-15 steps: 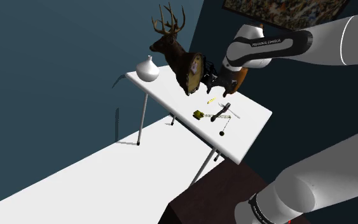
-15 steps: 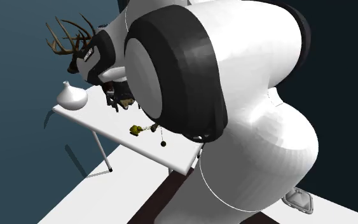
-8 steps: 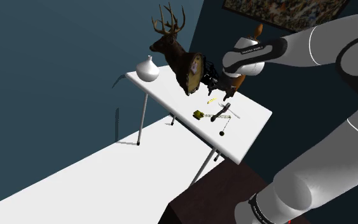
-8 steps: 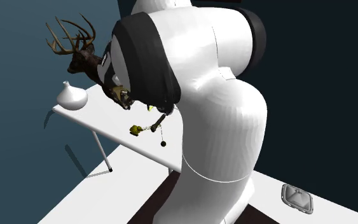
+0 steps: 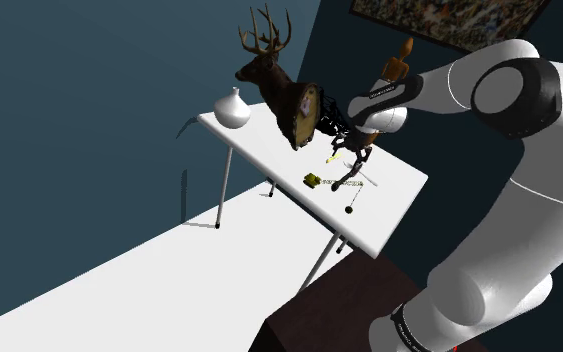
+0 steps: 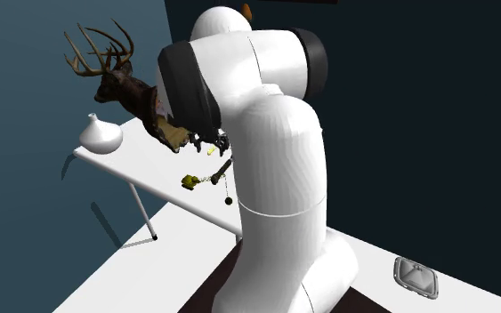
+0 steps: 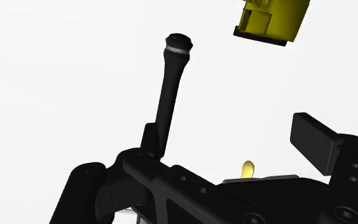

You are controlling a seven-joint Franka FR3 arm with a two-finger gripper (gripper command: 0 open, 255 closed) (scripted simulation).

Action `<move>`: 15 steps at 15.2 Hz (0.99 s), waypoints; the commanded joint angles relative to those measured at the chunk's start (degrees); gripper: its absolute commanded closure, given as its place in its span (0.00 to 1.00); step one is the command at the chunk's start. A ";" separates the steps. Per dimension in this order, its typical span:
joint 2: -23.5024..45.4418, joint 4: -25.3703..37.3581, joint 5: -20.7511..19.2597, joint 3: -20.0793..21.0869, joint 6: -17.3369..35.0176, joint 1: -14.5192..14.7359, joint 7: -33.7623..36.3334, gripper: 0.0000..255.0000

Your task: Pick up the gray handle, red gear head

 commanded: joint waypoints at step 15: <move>15.89 6.40 7.75 -1.21 9.03 -5.80 3.29 0.00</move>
